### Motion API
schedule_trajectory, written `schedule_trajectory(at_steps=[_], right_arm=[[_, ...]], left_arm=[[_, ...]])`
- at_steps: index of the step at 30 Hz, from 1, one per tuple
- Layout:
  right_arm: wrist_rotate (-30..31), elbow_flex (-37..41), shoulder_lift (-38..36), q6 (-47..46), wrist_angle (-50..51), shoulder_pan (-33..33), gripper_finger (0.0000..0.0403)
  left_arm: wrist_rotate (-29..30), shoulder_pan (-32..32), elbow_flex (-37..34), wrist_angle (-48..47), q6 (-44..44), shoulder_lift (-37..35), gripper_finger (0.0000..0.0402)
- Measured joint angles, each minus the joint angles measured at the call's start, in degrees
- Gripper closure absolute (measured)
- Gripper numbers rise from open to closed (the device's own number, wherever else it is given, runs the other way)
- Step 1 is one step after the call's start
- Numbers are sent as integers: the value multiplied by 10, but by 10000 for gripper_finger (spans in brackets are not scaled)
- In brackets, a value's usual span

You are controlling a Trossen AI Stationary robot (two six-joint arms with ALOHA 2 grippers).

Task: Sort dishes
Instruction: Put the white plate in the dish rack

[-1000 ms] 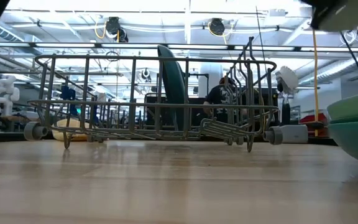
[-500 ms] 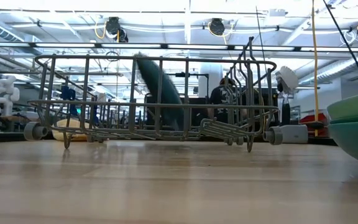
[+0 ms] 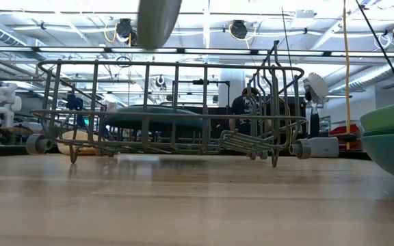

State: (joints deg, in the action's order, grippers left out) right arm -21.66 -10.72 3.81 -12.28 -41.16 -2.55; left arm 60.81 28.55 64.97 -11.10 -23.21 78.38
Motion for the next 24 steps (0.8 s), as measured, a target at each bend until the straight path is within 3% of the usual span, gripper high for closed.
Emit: schedule_trajectory(at_steps=[4,7,14,18,24], right_arm=[[61,0,0,10,60,0,344],[100,0,11,15,86,0,344],[143,-47,131,23,149,0,344],[143,-148,263,38,261,13,344],[145,-336,497,143,388,45,344]], left_arm=[[-17,11,-29,-132,-198,-19,388],[-24,15,-30,-213,-290,-17,388],[30,23,-30,-209,-285,-17,388],[40,23,-30,-223,-285,-17,388],[57,23,-30,-224,-284,-17,388]])
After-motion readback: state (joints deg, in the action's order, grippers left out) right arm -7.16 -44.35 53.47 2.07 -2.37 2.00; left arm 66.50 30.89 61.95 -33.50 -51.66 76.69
